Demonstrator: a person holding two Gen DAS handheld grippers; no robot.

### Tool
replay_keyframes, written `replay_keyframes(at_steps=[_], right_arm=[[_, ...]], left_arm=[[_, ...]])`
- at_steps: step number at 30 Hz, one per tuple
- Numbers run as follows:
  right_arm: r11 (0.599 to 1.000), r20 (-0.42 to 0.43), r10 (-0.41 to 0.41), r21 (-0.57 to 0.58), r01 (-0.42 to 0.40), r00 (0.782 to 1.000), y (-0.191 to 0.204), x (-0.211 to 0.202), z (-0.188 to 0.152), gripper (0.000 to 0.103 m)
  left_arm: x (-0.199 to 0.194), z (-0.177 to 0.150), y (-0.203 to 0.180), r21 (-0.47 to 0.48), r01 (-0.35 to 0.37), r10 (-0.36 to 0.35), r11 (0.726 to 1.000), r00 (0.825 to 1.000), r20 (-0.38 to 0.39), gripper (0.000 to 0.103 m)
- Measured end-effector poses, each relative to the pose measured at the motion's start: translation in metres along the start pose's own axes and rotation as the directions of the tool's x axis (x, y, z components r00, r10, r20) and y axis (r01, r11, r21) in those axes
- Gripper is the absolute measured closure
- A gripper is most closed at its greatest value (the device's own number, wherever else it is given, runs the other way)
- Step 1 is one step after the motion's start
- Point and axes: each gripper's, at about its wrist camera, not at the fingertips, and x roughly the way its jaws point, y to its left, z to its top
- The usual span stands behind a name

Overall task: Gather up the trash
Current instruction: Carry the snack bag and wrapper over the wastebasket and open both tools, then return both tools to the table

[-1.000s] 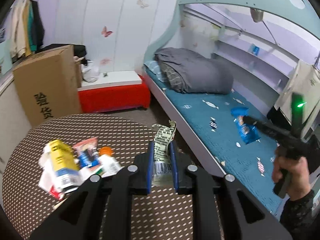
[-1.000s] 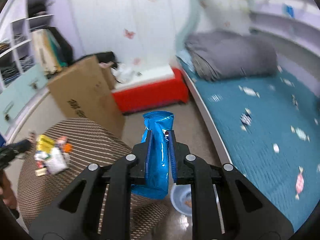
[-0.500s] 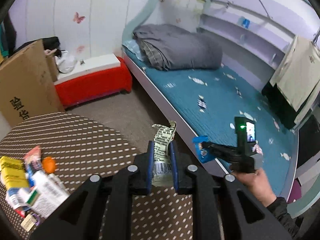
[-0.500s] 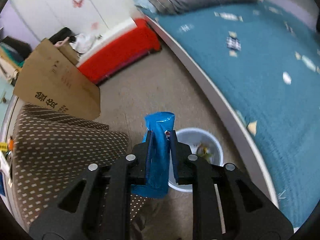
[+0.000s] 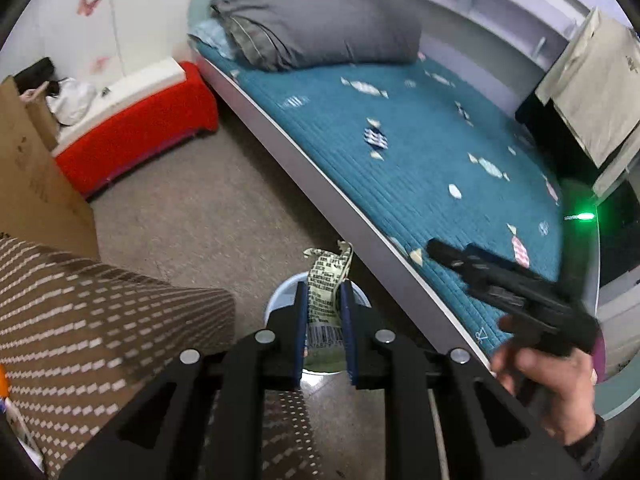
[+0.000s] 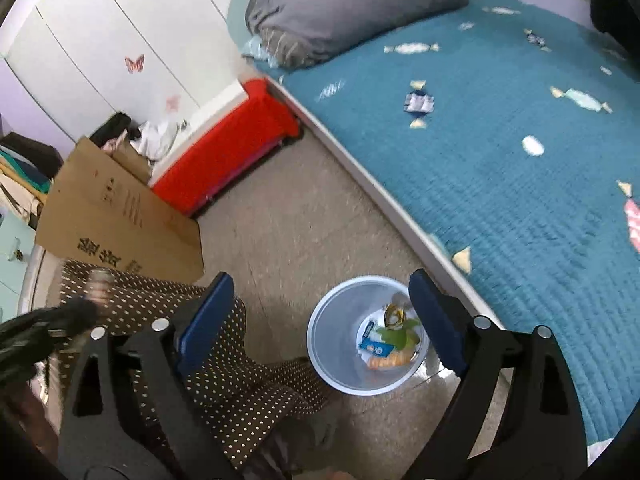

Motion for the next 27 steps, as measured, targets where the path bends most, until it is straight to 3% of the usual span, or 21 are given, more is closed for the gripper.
replay_keyframes(at_steps=[4,6,7,8,9,18,27], right_arm=[[1.000,0.038,-0.005,-0.003,0.005,0.999,0.000,-0.018,0.006,0.012],[1.000,0.048,-0.004,-0.002,0.005,0.999,0.001,-0.024,0.008,0.011],[1.000,0.052,-0.004,-0.004,0.004,0.999,0.002,-0.026,0.009,0.010],[1.000,0.054,-0.003,-0.007,0.003,0.999,0.003,-0.028,0.008,0.009],[1.000,0.059,-0.001,-0.012,0.002,0.998,0.005,-0.030,0.008,0.008],[1.000,0.111,-0.003,0.004,0.003,0.994,0.025,-0.051,0.002,0.006],[0.999,0.182,0.031,-0.044,-0.024,0.983,0.072,-0.095,-0.002,0.006]], left_arm=[[0.024,0.011,-0.013,0.024,0.033,-0.031,0.999,0.998,-0.053,0.086],[0.030,0.015,-0.016,0.036,0.034,-0.032,0.999,0.998,-0.059,0.076],[0.034,0.017,-0.017,0.040,0.026,-0.024,0.999,0.998,-0.061,0.066],[0.036,0.019,-0.016,0.035,0.021,-0.018,0.999,0.998,-0.060,0.034],[0.034,0.020,-0.014,0.021,0.002,-0.001,1.000,0.999,-0.050,0.010],[-0.012,0.017,-0.001,-0.017,-0.048,0.049,0.999,0.998,0.043,0.008],[-0.088,0.002,0.000,-0.027,-0.085,0.089,0.996,0.977,0.193,0.008]])
